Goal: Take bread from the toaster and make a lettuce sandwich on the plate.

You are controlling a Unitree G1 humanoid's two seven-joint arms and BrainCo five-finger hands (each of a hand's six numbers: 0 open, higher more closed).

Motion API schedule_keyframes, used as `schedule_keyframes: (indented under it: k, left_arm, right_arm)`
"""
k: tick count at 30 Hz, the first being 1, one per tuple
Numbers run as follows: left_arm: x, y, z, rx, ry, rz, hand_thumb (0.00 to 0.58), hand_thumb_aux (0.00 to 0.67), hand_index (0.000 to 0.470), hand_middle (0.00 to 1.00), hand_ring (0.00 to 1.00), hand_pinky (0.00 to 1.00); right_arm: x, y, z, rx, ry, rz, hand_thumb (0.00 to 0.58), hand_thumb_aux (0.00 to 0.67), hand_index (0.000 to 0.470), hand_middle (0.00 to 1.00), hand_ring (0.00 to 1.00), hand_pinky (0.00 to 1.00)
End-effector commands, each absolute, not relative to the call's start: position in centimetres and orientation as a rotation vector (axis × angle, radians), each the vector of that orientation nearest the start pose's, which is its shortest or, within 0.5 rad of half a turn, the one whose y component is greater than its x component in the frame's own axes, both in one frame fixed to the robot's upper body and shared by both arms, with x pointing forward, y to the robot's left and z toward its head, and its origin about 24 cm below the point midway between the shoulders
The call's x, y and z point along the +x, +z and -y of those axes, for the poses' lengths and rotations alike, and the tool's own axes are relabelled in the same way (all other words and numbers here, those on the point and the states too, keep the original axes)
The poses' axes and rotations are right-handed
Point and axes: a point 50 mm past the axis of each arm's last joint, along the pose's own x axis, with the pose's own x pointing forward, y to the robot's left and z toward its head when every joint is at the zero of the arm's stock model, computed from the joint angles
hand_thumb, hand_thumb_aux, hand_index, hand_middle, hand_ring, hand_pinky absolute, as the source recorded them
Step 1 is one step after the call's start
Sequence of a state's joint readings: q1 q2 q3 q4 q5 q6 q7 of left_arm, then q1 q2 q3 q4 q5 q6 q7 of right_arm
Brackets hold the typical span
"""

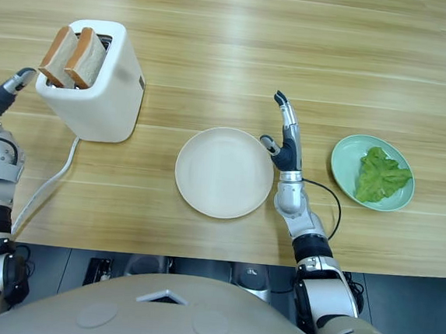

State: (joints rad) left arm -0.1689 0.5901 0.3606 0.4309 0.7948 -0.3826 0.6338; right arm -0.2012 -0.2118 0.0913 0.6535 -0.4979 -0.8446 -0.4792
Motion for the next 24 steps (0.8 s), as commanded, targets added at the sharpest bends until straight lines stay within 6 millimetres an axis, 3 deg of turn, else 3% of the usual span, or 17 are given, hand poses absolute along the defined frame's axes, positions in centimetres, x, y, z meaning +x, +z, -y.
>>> schedule_keyframes:
  k: [1, 11, 12, 13, 14, 15, 16, 24]
  left_arm:
    - [26.4, 10.6, -34.4, 1.273, 0.666, 0.312, 0.0, 0.0, 0.0, 0.0, 0.0, 0.0]
    - [29.4, 9.1, -33.0, 1.309, 0.51, 0.186, 0.0, 0.0, 0.0, 0.0, 0.0, 0.0]
    - [29.5, 9.1, -32.9, 1.312, 0.491, 0.178, 0.237, 0.155, 0.106, 0.0, 0.0, 0.0]
    - [29.7, 8.9, -32.8, 1.316, 0.464, 0.162, 0.466, 0.373, 0.256, 0.0, 0.0, 0.0]
    - [29.8, 8.6, -32.6, 1.317, 0.436, 0.148, 0.466, 0.373, 0.256, 0.0, 0.0, 0.0]
    - [29.7, 8.3, -32.6, 1.319, 0.413, 0.134, 0.541, 0.497, 0.341, 0.0, 0.0, 0.0]
    - [29.6, 8.0, -32.6, 1.322, 0.391, 0.12, 0.58, 0.67, 0.46, 0.0, 0.0, 0.0]
    - [28.9, 7.7, -31.7, 1.302, 0.321, 0.127, 0.58, 0.67, 0.46, 0.0, 0.0, 0.0]
  right_arm:
    - [26.2, 2.4, 16.1, -0.512, -0.009, 0.479, 0.0, 0.0, 0.0, 0.0, 0.0, 0.0]
    - [26.4, 2.2, 15.8, -0.528, 0.016, 0.477, 0.0, 0.0, 0.0, 0.0, 0.0, 0.0]
    - [26.4, 2.2, 15.7, -0.529, 0.017, 0.478, 0.0, 0.0, 0.0, 0.0, 0.0, 0.0]
    - [26.4, 2.2, 15.7, -0.53, 0.018, 0.478, 0.0, 0.0, 0.0, 0.0, 0.0, 0.0]
    - [26.4, 2.2, 15.7, -0.531, 0.02, 0.479, 0.0, 0.0, 0.0, 0.0, 0.0, 0.0]
    - [26.4, 2.3, 15.6, -0.531, 0.021, 0.48, 0.0, 0.0, 0.0, 0.0, 0.0, 0.0]
    - [26.4, 2.3, 15.6, -0.531, 0.023, 0.482, 0.0, 0.0, 0.0, 0.0, 0.0, 0.0]
    - [26.6, 2.5, 16.0, -0.533, 0.001, 0.489, 0.0, 0.0, 0.0, 0.0, 0.0, 0.0]
